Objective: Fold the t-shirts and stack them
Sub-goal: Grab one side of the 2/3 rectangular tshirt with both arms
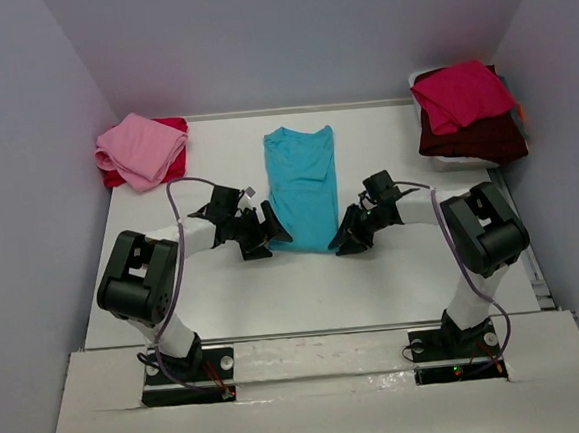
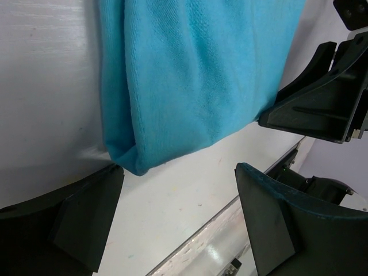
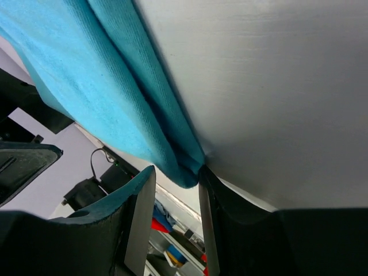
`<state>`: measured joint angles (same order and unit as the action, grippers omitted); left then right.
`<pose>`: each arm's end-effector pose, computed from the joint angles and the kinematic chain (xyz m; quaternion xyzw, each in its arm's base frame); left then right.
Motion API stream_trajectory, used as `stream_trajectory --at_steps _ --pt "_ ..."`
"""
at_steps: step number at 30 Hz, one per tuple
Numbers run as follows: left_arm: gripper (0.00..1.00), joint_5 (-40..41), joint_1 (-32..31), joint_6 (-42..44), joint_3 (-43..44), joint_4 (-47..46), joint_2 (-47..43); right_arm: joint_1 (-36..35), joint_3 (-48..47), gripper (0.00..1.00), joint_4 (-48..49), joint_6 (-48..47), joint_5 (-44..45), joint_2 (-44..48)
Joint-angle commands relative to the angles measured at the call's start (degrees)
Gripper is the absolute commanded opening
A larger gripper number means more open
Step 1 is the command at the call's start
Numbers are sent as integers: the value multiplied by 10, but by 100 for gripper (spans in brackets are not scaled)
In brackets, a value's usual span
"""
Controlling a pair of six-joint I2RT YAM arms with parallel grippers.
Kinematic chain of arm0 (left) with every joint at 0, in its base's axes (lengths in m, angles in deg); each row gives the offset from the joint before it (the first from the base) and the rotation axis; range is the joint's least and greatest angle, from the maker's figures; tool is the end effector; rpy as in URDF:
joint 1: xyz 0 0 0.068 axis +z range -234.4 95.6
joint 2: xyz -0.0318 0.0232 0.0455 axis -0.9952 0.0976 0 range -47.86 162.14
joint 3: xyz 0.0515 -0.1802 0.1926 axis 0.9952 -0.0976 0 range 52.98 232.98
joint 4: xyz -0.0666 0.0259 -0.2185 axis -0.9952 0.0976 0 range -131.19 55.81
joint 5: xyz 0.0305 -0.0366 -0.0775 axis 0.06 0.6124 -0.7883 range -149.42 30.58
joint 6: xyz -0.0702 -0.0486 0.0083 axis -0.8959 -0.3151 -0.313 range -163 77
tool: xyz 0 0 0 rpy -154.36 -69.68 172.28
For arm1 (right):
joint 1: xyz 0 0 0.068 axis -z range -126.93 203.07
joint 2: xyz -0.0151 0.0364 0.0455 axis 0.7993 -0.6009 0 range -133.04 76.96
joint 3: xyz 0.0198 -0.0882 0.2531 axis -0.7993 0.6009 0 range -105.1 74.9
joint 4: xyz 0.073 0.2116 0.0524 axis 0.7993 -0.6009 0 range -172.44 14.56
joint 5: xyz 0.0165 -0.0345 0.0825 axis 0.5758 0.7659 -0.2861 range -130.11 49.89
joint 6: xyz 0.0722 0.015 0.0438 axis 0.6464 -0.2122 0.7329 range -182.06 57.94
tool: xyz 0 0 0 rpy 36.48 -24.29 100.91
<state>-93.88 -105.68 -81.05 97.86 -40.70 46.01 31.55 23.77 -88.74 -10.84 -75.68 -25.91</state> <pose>0.2732 -0.1523 0.1492 -0.0292 0.9014 -0.4052 0.1499 0.2749 0.1556 0.1154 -0.1746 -0.9156 -0.3622 0.0112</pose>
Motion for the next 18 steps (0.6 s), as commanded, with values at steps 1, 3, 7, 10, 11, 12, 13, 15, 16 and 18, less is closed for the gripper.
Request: stream_trajectory --at_steps 1,3,7,10,11,12,13,15,16,18 --pt "94 40 -2 14 -24 40 29 -5 0 38 -9 -15 37 -7" --pt "94 48 -2 17 -20 46 33 -5 -2 32 -13 -16 39 -6" --pt "94 49 -2 21 -9 50 39 -5 -16 17 -35 -24 47 -3" --pt "94 49 -2 19 -7 50 41 -5 -31 16 -47 -30 52 -3" --pt "94 49 -2 19 -7 50 40 -5 -34 16 -50 -31 52 -1" --pt "94 50 -2 19 -9 50 40 -5 -41 16 -54 -31 54 -1" --pt "94 52 -2 19 -9 48 41 -5 -45 16 -58 -33 55 -1" --pt "94 53 -2 17 -15 42 45 -5 -55 15 -63 -37 57 0" --pt "94 53 -2 16 -19 37 48 -5 -59 15 -67 -38 57 0" --pt "94 53 -2 7 -25 24 54 -5 -69 15 -73 -39 56 0"
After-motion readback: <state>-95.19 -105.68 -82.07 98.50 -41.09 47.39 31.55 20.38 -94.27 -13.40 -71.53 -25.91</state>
